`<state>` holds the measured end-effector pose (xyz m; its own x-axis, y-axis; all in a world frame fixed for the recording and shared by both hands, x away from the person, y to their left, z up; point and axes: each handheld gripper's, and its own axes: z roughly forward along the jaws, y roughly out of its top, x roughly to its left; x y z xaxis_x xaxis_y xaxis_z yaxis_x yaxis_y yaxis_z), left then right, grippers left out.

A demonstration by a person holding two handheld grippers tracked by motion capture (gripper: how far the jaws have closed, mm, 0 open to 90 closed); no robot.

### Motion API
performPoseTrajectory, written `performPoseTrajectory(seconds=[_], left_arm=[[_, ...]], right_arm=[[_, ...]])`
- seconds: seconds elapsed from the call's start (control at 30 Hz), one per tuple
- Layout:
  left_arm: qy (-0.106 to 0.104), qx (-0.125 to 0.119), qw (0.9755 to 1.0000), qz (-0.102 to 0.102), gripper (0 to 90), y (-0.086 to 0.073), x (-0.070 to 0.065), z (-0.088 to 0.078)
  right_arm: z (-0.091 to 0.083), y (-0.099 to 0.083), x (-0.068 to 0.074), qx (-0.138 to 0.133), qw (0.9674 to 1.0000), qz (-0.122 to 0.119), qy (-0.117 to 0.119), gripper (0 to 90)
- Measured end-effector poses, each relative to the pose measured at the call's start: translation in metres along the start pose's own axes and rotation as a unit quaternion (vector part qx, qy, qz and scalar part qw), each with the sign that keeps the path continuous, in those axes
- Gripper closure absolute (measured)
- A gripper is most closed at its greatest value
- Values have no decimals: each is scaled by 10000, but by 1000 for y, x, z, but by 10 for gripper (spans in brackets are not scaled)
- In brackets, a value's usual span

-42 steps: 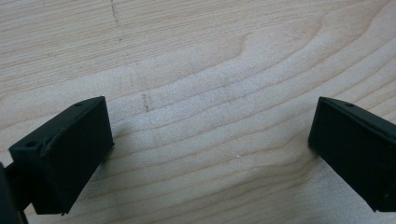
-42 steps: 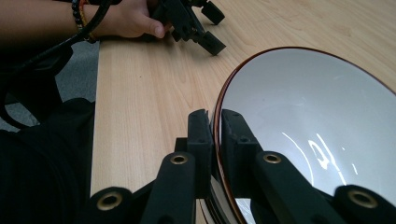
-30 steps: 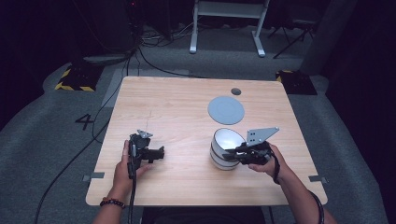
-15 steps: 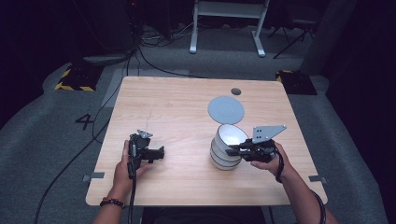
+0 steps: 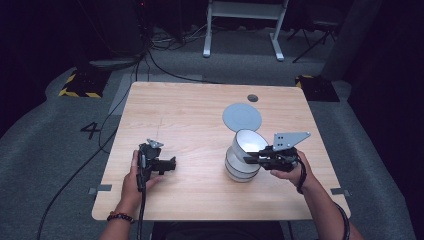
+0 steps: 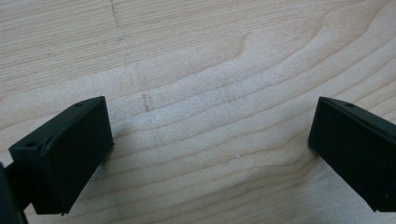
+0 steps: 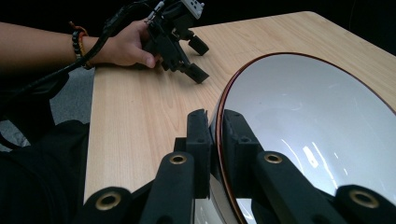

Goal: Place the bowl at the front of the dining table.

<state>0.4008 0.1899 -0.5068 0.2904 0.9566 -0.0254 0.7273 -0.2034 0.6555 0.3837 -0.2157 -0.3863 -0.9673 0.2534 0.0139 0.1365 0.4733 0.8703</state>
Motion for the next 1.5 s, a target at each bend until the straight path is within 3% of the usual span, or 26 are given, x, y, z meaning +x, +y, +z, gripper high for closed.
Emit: performPoseTrajectory(seconds=[0.9, 1.5], left_arm=[[-1, 0, 10000, 0, 0, 0, 0, 0], [-1, 0, 10000, 0, 0, 0, 0, 0]], right_arm=[[-10, 10, -22, -113, 9990, 55, -418, 820], [-7, 13, -38, -142, 9977, 137, -643, 822]])
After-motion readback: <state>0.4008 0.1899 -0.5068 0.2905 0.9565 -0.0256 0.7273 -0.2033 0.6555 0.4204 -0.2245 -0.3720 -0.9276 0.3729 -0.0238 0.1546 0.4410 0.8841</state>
